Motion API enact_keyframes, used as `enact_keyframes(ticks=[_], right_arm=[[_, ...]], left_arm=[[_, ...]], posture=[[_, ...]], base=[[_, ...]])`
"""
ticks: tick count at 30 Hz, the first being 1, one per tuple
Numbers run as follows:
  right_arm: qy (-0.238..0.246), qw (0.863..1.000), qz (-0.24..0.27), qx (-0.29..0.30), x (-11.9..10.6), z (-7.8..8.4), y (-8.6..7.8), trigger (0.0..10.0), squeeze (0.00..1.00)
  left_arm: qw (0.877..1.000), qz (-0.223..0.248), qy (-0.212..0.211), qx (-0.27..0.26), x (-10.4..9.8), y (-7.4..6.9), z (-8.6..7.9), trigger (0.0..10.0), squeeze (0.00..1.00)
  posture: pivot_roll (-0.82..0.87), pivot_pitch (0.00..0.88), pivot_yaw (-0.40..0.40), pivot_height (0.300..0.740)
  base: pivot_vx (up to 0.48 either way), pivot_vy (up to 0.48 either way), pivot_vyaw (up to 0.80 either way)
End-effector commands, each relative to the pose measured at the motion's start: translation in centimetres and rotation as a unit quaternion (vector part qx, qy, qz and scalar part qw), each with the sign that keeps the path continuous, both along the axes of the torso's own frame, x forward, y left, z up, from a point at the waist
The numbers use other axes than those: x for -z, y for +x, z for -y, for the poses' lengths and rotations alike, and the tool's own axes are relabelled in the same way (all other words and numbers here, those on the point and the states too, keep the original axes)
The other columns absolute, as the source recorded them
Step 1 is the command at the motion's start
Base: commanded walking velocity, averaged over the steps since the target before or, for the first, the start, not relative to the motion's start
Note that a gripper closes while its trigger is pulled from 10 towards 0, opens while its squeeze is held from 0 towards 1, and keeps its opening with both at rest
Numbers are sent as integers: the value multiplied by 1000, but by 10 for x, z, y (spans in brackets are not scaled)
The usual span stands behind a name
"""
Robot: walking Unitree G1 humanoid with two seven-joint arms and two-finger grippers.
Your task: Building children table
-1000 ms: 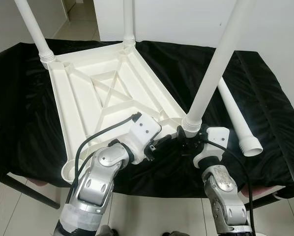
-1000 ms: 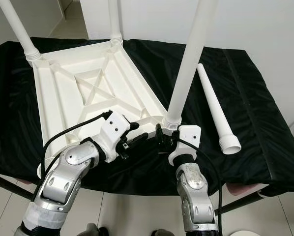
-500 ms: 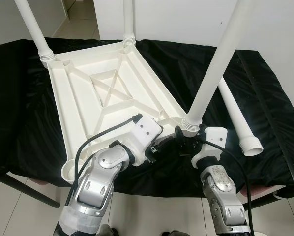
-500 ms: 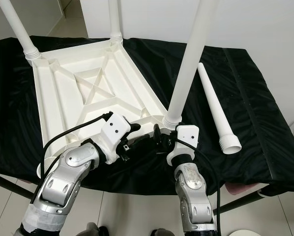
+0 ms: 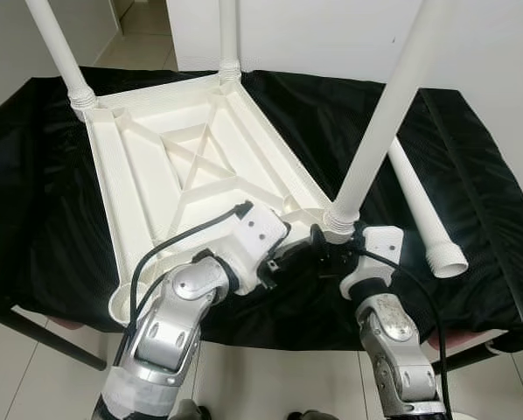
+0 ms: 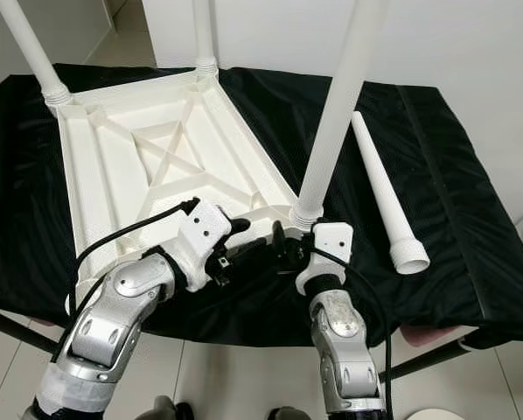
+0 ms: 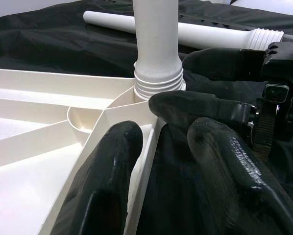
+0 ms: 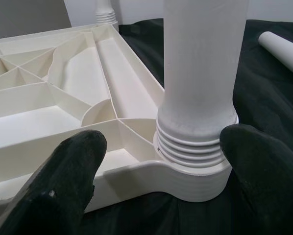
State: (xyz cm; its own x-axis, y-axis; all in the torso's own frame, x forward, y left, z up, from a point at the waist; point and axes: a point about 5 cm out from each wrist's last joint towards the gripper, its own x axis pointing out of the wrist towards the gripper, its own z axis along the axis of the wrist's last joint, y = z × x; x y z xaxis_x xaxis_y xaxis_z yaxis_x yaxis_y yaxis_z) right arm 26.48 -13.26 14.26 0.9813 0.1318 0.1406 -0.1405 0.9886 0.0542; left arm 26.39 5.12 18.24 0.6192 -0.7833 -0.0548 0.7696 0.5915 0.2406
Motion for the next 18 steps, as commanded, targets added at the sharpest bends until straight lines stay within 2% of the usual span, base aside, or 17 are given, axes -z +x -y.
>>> enact_keyframes(ticks=[1, 18], right_arm=[[-3, 1000, -2, 4, 3, 1, -1, 10000, 0], [-4, 1000, 1, 7, 2, 1, -1, 10000, 0]], left_arm=[[1000, 1, -1, -18, 1, -1, -2, 10000, 0], [1000, 1, -2, -16, -1, -1, -2, 10000, 0]], posture=[[-120, 127, 24, 740], [-119, 130, 28, 740]], base=[[0, 0, 0], [0, 0, 0]])
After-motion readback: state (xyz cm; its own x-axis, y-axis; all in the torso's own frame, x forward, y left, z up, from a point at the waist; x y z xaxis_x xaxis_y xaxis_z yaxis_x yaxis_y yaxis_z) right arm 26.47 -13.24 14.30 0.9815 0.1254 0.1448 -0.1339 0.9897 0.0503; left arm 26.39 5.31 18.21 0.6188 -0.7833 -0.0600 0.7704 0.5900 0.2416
